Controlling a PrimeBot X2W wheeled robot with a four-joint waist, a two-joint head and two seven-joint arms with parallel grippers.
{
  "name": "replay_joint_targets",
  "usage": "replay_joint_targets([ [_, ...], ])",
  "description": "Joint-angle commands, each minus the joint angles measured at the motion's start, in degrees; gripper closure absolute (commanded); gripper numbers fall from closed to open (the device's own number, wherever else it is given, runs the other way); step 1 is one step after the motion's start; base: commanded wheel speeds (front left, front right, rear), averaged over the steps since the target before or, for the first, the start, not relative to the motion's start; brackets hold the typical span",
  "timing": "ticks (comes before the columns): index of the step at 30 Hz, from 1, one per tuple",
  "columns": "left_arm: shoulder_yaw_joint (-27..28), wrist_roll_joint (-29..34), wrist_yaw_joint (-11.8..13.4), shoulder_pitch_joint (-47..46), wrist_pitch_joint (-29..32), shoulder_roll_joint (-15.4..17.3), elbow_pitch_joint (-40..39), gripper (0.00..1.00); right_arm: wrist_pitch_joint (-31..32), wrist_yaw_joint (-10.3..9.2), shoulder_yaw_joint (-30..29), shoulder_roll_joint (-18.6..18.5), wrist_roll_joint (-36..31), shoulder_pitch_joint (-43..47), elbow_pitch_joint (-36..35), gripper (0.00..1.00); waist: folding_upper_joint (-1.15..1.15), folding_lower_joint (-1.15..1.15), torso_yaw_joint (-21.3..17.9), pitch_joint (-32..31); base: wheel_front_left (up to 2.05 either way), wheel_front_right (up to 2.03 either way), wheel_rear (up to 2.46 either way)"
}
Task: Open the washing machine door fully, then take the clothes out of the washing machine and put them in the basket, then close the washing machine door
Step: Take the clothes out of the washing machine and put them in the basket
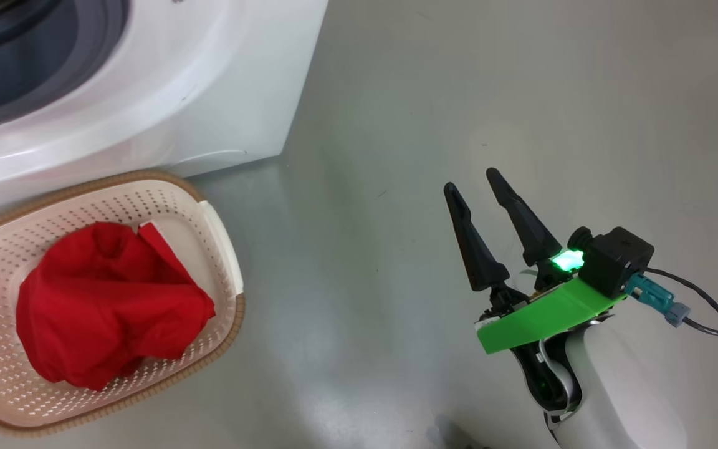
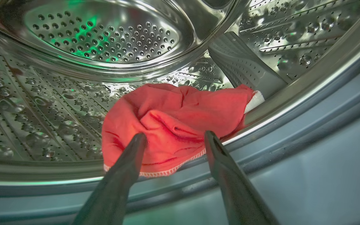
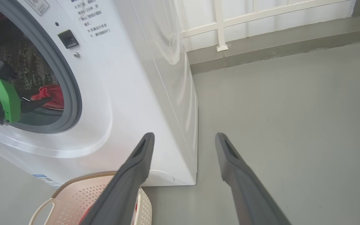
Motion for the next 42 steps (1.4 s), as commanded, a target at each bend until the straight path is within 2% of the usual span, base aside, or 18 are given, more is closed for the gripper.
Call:
replay_joint_targets([
  [1, 0.55, 0.56, 1.11, -1.87, 0.33, 2.99, -0.18, 0.00, -0.27, 0.09, 1.17, 0.35, 0.98, -0.44, -1.52, 0.00, 0.00, 0.00, -0.52, 0.43, 0.00, 0.00, 0.00],
  [10, -0.30, 0.62, 3.62, -3.43, 0.32, 3.19, 2.86, 0.02, -0.27, 0.09, 1.72, 0.36, 1.36, -0.34, -1.64, 0.00, 0.00, 0.00, -1.51, 0.88, 0.00, 0.00, 0.00],
  [11, -0.44, 0.64, 3.89, -3.50, 0.20, 3.14, 3.06, 0.29, -0.27, 0.09, 1.72, 0.36, 1.33, -0.32, -1.64, 0.00, 0.00, 0.00, -1.56, 0.89, 0.00, 0.00, 0.00],
  [12, -0.60, 0.56, 4.46, -3.60, -0.33, 2.97, 3.30, 0.69, -0.27, 0.09, 1.67, 0.36, 1.21, -0.32, -1.63, 0.00, 0.00, 0.00, -1.57, 0.90, 0.00, 0.00, 0.00],
  [13, -0.71, 0.51, 4.63, -3.64, -0.47, 2.85, 3.47, 0.69, -0.27, 0.09, 1.61, 0.36, 1.15, -0.31, -1.63, 0.00, 0.00, 0.00, -1.55, 0.89, 0.00, 0.00, 0.00],
  [14, -0.80, 0.45, 4.79, -3.68, -0.62, 2.71, 3.62, 0.95, -0.27, 0.09, 1.54, 0.36, 1.09, -0.30, -1.62, 0.00, 0.00, 0.00, -1.50, 0.87, 0.00, 0.00, 0.00],
  [15, -0.87, 0.36, 4.96, -3.70, -0.81, 2.54, 3.73, 1.00, -0.27, 0.09, 1.46, 0.36, 1.02, -0.30, -1.60, 0.00, 0.00, 0.00, -1.42, 0.84, 0.00, 0.00, 0.00],
  [19, -1.14, -0.05, 5.55, -3.55, -1.60, 1.87, 4.08, 1.00, -0.27, 0.09, 1.25, 0.36, 0.76, -0.39, -1.34, 0.00, 0.00, 0.00, -0.98, 0.53, 0.00, 0.00, 0.00],
  [24, -1.17, -1.15, 3.97, -3.37, -4.29, 2.04, 3.85, 1.00, -0.27, 0.09, 0.78, 0.36, 0.23, -0.51, -1.10, 0.00, 0.00, 0.00, 0.03, -0.15, 0.00, 0.00, 0.00],
  [31, 0.90, -5.01, 2.42, -1.36, -9.49, 0.22, 3.99, 1.00, -0.27, 0.09, -0.22, 0.36, -0.83, -0.83, -0.61, 0.00, 0.00, 0.00, 1.78, -1.19, 0.00, 0.00, 0.00],
  [36, 4.56, -10.60, -0.79, 0.34, -12.42, -2.77, 3.48, 1.00, -0.27, 0.09, -0.91, 0.36, -1.85, -0.85, -0.26, 0.00, 0.00, 0.00, 3.37, -2.41, 0.00, 0.00, 0.00],
  [42, 9.72, -18.02, -5.18, 2.62, -13.18, -6.35, 0.94, 1.00, -0.27, 0.09, -1.74, 0.36, -3.41, -0.06, 0.30, 0.00, 0.00, 0.00, 5.03, -4.65, 0.00, 0.00, 0.00],
])
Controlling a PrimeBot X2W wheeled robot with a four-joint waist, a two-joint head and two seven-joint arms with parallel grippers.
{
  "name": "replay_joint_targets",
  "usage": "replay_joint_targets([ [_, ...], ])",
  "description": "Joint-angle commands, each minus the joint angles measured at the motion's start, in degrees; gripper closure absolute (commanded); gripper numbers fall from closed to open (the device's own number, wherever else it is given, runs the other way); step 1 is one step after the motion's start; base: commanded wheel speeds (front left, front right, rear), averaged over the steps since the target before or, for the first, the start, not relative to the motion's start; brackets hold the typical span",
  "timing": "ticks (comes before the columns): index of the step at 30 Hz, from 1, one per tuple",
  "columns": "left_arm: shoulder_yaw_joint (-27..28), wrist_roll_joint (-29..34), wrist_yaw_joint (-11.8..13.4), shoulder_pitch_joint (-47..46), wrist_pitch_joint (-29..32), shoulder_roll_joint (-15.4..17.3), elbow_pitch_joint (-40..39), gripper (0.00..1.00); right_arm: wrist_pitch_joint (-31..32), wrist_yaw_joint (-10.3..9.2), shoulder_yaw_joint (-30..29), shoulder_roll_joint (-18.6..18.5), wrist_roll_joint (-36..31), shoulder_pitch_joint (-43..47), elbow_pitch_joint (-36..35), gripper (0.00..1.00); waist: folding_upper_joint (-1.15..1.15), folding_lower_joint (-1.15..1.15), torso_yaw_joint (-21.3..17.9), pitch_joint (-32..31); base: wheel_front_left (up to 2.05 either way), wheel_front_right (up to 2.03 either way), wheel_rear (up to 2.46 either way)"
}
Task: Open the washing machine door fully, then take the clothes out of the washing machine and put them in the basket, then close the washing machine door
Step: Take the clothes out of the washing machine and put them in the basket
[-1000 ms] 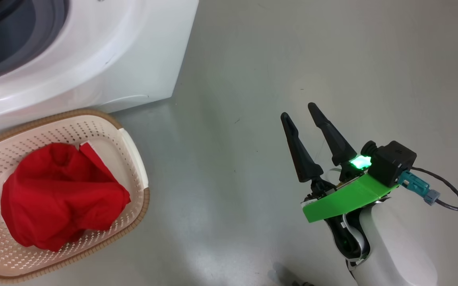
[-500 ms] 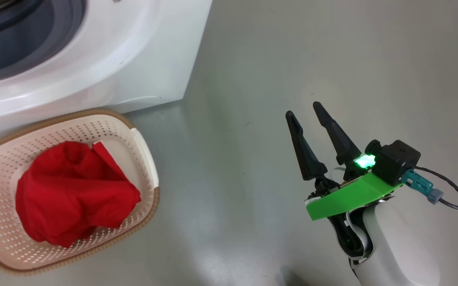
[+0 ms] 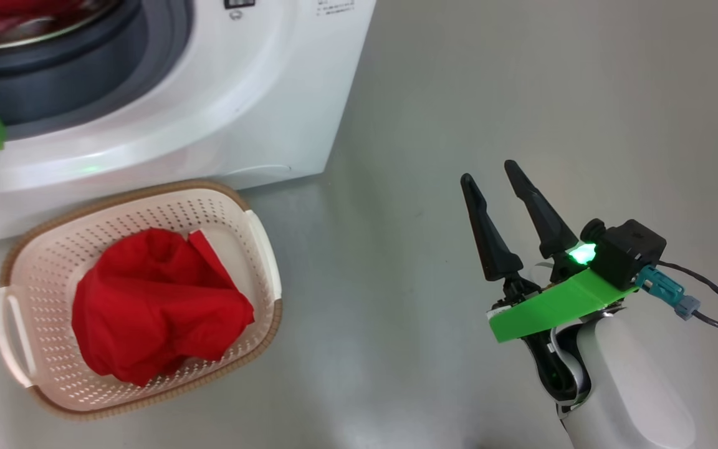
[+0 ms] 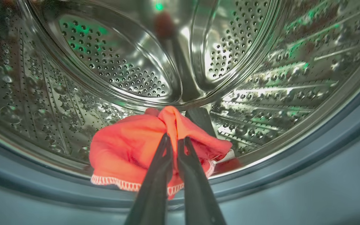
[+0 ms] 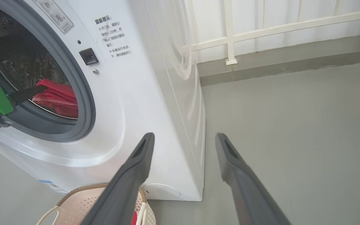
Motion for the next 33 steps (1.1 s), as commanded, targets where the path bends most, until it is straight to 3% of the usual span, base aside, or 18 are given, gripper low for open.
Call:
replay_joint_targets([
  [1, 1.84, -1.45, -0.82, 1.07, -0.66, 2.17, -2.47, 1.00, -0.27, 0.09, 0.89, 0.31, -1.03, 0.93, -1.06, 0.00, 0.00, 0.00, 1.08, -1.24, 0.00, 0.00, 0.00],
  [10, 6.71, -7.21, -2.61, 9.95, -0.69, -0.60, -14.29, 1.00, -0.27, 0.09, -0.74, 0.04, -2.88, 2.25, -0.32, 0.00, 0.00, 0.00, 3.20, -4.39, 0.00, 0.00, 0.00],
  [17, 6.73, -10.03, -2.87, 16.48, -0.69, -2.56, -22.74, 1.00, -0.27, 0.09, -2.09, -0.90, -3.10, 3.57, -0.35, 0.00, 0.00, 0.00, 4.67, -6.37, 0.00, 0.00, 0.00],
  [33, 8.66, -12.42, -2.89, 30.49, -0.70, -3.37, -40.22, 1.00, -0.27, 0.09, -3.57, -3.15, -2.92, 5.86, -0.32, 0.00, 0.00, 0.00, 6.81, -9.30, 0.00, 0.00, 0.00],
])
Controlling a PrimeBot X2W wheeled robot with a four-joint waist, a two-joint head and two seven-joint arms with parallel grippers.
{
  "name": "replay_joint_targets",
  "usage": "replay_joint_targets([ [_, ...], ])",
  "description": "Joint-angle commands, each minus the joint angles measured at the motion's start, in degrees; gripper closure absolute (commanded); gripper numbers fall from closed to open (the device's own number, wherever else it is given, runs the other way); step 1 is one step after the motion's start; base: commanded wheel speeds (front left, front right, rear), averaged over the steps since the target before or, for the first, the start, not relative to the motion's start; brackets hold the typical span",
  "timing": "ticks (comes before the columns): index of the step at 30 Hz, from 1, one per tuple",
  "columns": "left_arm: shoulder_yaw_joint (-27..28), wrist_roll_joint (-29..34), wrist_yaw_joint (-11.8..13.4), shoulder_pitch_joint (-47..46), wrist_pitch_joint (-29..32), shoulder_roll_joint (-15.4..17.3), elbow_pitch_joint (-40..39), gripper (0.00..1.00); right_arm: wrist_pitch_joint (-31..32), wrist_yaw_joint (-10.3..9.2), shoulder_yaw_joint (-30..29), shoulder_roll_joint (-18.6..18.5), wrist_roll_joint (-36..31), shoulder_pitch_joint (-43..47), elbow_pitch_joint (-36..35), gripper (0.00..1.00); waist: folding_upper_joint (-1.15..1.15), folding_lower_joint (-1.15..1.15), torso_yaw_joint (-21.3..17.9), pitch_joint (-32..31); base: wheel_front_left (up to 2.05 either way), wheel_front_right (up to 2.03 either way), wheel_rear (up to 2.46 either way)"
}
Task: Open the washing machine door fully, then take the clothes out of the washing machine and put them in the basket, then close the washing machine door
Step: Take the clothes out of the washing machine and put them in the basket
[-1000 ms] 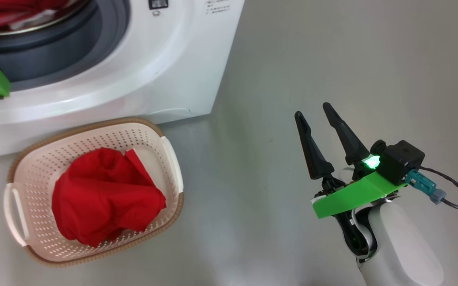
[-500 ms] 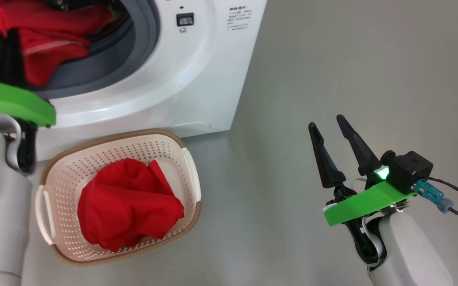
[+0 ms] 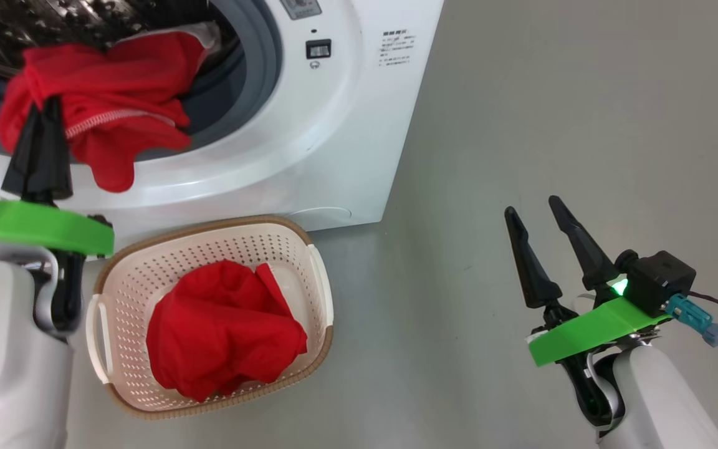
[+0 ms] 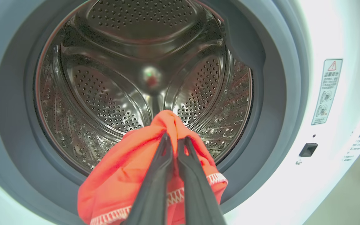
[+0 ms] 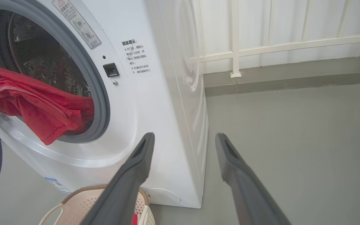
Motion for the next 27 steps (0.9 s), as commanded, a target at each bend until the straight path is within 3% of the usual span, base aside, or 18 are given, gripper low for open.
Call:
replay_joint_targets([
  [1, 1.90, 0.07, -0.16, 0.34, -0.52, 2.04, -2.05, 1.00, -0.27, 0.09, 0.78, -0.33, -0.22, 0.87, -1.27, 0.00, 0.00, 0.00, 0.24, -0.26, 0.00, 0.00, 0.00],
  [15, 5.81, 0.32, 0.12, 13.07, -0.52, 0.25, -20.52, 1.00, -0.27, 0.09, -0.38, -2.86, 0.14, 2.94, -1.47, 0.00, 0.00, 0.00, 2.17, -3.32, 0.00, 0.00, 0.00],
  [27, 6.41, 0.86, 3.24, 22.20, 1.75, 0.78, -37.26, 1.00, -0.27, 0.09, -0.90, -3.12, -0.13, 3.96, -2.46, 0.00, 0.00, 0.00, 3.05, -3.23, 0.00, 0.00, 0.00],
])
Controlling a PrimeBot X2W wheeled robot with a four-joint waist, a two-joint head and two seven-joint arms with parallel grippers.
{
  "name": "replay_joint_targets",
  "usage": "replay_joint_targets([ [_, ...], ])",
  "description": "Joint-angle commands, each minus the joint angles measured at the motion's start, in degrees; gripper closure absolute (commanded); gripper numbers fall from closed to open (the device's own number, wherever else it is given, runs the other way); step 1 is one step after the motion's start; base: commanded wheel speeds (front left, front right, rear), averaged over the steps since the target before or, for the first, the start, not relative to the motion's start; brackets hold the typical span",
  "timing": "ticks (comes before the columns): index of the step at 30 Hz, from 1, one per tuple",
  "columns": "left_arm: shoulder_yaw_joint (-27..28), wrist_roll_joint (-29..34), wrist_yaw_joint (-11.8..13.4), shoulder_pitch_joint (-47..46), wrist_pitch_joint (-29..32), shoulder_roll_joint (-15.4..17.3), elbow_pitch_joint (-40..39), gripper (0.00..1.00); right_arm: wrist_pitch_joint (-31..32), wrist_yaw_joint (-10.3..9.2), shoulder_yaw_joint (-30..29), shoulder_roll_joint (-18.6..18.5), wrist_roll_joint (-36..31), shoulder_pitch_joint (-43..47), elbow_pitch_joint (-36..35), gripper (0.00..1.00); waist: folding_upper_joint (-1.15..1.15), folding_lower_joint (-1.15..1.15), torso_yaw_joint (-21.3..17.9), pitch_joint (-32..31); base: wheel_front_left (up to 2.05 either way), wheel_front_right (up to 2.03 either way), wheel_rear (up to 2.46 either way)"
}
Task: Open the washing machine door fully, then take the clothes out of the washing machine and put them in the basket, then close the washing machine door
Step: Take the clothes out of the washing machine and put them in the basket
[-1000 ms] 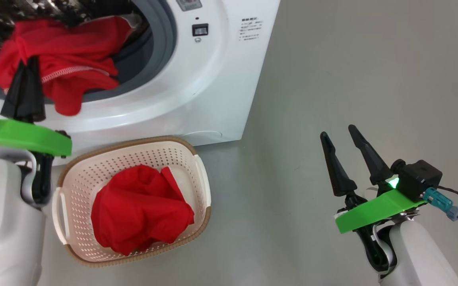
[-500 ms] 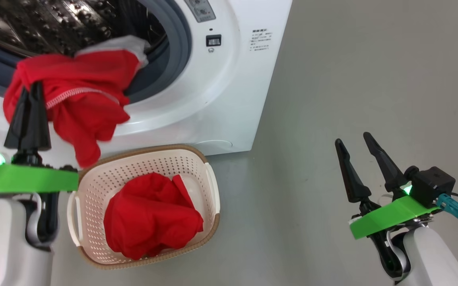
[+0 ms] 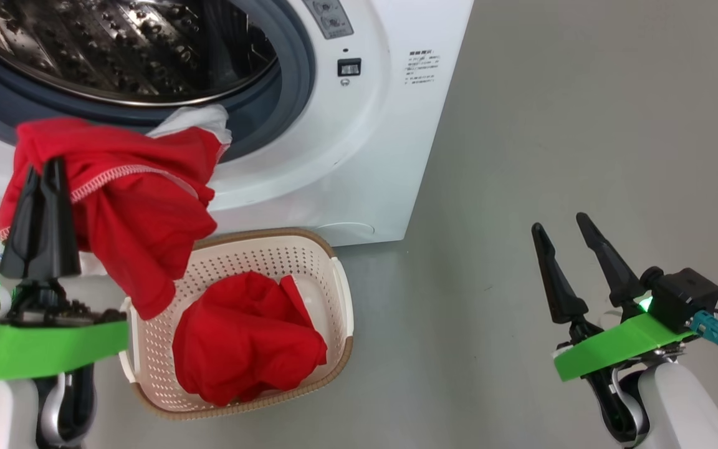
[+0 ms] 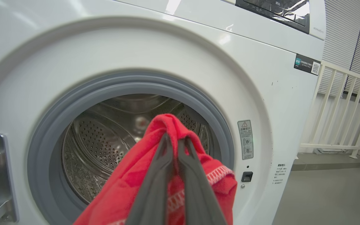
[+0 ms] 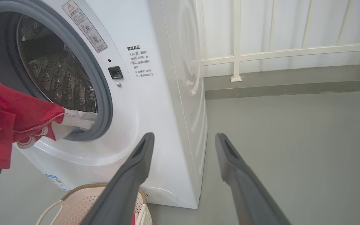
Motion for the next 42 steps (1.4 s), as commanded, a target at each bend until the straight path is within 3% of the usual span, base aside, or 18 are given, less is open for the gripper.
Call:
replay_joint_targets([
  [1, 2.15, 0.70, 0.91, 0.98, 0.53, 2.00, -3.79, 1.00, -0.27, 0.09, 0.86, -0.06, -0.36, 1.09, -1.59, 0.00, 0.00, 0.00, 0.16, 0.50, 0.00, 0.00, 0.00],
  [9, 1.27, 0.49, 1.10, 3.23, 0.76, 1.69, 0.01, 1.00, -0.27, 0.09, 1.31, 0.49, -0.57, 0.10, -1.74, 0.00, 0.00, 0.00, -0.02, 2.10, 0.00, 0.00, 0.00],
  [24, -3.34, 4.07, -1.98, -1.80, -1.85, 0.16, 26.97, 1.00, -0.27, 0.09, 2.09, 1.74, -1.07, -1.78, -2.21, 0.00, 0.00, 0.00, -1.65, 6.37, 0.00, 0.00, 0.00],
  [32, -2.78, 6.88, -2.76, -5.90, -1.89, -0.47, 36.00, 1.00, -0.27, 0.09, 2.80, 3.03, -1.59, -3.04, -2.67, 0.00, 0.00, 0.00, -3.44, 9.45, 0.00, 0.00, 0.00],
  [42, -7.80, 5.72, -2.80, -11.49, -1.90, 0.96, 46.58, 1.00, -0.27, 0.09, 3.61, 4.51, -2.32, -4.62, -3.41, 0.00, 0.00, 0.00, -5.20, 14.42, 0.00, 0.00, 0.00],
])
